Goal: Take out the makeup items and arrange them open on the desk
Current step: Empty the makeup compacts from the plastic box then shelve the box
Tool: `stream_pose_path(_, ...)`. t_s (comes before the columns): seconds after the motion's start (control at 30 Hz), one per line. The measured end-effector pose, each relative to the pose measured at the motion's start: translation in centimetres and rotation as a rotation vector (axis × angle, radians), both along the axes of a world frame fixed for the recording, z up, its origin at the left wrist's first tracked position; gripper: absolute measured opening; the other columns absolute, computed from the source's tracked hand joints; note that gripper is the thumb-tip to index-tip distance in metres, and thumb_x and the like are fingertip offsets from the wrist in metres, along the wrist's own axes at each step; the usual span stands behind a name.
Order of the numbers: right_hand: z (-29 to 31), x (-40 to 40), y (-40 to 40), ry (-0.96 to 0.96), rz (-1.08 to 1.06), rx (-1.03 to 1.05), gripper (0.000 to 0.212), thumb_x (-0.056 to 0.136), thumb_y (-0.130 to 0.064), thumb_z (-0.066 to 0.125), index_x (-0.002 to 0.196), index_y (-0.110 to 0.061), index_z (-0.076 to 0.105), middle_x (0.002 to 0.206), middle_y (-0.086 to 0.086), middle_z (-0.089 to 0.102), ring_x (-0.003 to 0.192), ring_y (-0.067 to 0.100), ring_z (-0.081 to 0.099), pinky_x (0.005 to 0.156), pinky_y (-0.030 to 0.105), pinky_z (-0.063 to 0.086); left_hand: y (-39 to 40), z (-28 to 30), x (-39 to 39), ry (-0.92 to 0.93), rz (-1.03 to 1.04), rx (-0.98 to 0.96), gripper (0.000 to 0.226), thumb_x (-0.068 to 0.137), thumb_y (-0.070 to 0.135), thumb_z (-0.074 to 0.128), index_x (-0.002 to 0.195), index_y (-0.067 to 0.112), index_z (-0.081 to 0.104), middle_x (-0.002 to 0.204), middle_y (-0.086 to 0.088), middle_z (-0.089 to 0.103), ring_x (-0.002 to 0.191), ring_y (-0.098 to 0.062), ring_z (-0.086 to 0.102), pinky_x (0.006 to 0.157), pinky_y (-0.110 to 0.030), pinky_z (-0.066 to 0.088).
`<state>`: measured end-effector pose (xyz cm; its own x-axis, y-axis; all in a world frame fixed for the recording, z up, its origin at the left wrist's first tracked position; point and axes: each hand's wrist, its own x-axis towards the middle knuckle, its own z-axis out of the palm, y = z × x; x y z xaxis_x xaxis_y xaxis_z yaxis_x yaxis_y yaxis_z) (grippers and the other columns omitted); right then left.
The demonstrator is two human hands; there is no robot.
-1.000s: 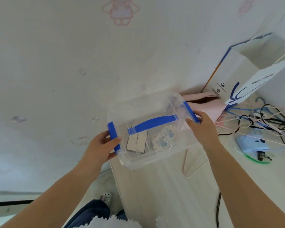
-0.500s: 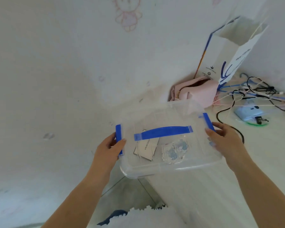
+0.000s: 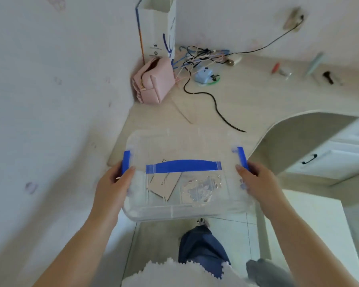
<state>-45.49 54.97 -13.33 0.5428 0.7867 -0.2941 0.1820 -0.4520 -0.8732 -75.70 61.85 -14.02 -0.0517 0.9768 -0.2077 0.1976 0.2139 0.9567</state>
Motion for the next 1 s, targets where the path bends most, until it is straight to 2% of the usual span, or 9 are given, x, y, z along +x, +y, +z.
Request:
stream_pose_path(0.1, 0.4, -0.7, -3.7, 0.023, -0.045, -0.029, 0.007, 0.087, -0.033, 0.06, 0.093, -0.032, 0.065, 0.069, -0.011, 0.064, 0.06, 0.011, 0.057, 0.056, 0.024, 0.042, -0.5, -0.3, -0.1, 0.048, -0.05, -0.009, 0.018, 0.088, 0.03, 0.056, 0.099, 0.04, 0.068, 0.06, 0.02, 0.053, 0.057, -0.002, 0.049, 0.064, -0.026, 0.045)
stream_pose_path(0.23, 0.6, -1.3, -12.0, 0.006, -0.217, -0.029, 0.003, 0.087, -0.036, 0.059, 0.085, -0.037, 0.06, 0.074, -0.009, 0.067, 0.065, 0.013, 0.061, 0.061, 0.029, 0.05, -3.3, -0.6, 1.5, 0.071, -0.249, -0.004, 0.019, 0.088, 0.031, 0.055, 0.077, 0.04, 0.066, 0.051, 0.019, 0.046, 0.048, 0.001, 0.042, 0.062, -0.028, 0.043)
stream_pose_path(0.43, -0.8, -3.3, -22.6, 0.088, -0.42, -0.001, 0.015, 0.087, -0.04, 0.059, 0.099, -0.031, 0.061, 0.079, -0.006, 0.07, 0.072, 0.013, 0.067, 0.067, 0.033, 0.055, -8.0, -1.8, 3.0, 0.102, -0.517, 0.0, 0.016, 0.091, 0.028, 0.055, 0.09, 0.038, 0.067, 0.05, 0.013, 0.044, 0.047, 0.001, 0.042, 0.056, -0.028, 0.044)
stream_pose_path(0.5, -1.5, -4.3, -26.1, 0.126, -0.49, 0.007, 0.011, 0.087, -0.038, 0.06, 0.097, -0.034, 0.061, 0.078, -0.01, 0.071, 0.068, 0.007, 0.067, 0.063, 0.03, 0.054, -10.0, -2.2, 3.1, 0.132, -0.594, 0.01, 0.014, 0.092, 0.03, 0.055, 0.097, 0.036, 0.066, 0.052, 0.013, 0.049, 0.05, 0.004, 0.047, 0.049, -0.019, 0.045)
stream_pose_path(0.57, -2.1, -5.3, -30.0, 0.177, -0.558, 0.01, 0.014, 0.087, -0.036, 0.061, 0.1, -0.031, 0.061, 0.083, -0.008, 0.071, 0.072, 0.01, 0.068, 0.065, 0.033, 0.056, -12.8, -2.8, 3.3, 0.139, -0.661, 0.006, 0.012, 0.091, 0.033, 0.056, 0.096, 0.036, 0.066, 0.062, 0.006, 0.057, 0.059, -0.001, 0.054, 0.052, -0.019, 0.05)
stream_pose_path(0.67, -3.0, -6.8, -35.4, 0.221, -0.622, -0.001, 0.019, 0.088, -0.033, 0.062, 0.106, -0.026, 0.06, 0.09, 0.0, 0.07, 0.079, 0.018, 0.068, 0.075, 0.039, 0.058, -16.9, -3.1, 3.6, 0.136, -0.73, -0.015, 0.016, 0.09, 0.037, 0.056, 0.083, 0.049, 0.064, 0.089, -0.016, 0.064, 0.08, -0.027, 0.061, 0.073, -0.045, 0.056)
stream_pose_path(0.7, -3.0, -7.4, -37.4, 0.229, -0.644, 0.002, 0.02, 0.088, -0.032, 0.062, 0.106, -0.025, 0.06, 0.091, 0.002, 0.07, 0.079, 0.019, 0.067, 0.077, 0.041, 0.058, -18.6, -3.2, 3.7, 0.148, -0.757, -0.004, 0.019, 0.09, 0.037, 0.056, 0.081, 0.052, 0.063, 0.092, -0.017, 0.063, 0.083, -0.03, 0.062, 0.075, -0.047, 0.055)
stream_pose_path(0.87, -3.1, -10.3, -49.6, 0.186, -0.711, -0.021, 0.01, 0.087, -0.03, 0.062, 0.096, -0.033, 0.061, 0.085, 0.002, 0.066, 0.071, 0.016, 0.063, 0.069, 0.038, 0.058, -28.1, -4.3, 3.7, 0.168, -0.878, 0.005, 0.017, 0.091, 0.036, 0.055, 0.104, 0.044, 0.062, 0.084, 0.007, 0.066, 0.08, -0.01, 0.062, 0.065, -0.027, 0.05)
stream_pose_path(1.0, -2.9, -13.2, -59.2, 0.163, -0.86, -0.022, 0.005, 0.087, -0.032, 0.062, 0.091, -0.036, 0.06, 0.089, 0.002, 0.068, 0.076, 0.017, 0.066, 0.067, 0.035, 0.057, -35.9, -5.2, 4.4, 0.179, -1.0, -0.011, 0.025, 0.091, 0.036, 0.056, 0.114, 0.034, 0.061, 0.091, 0.002, 0.068, 0.086, -0.017, 0.064, 0.07, -0.03, 0.053)
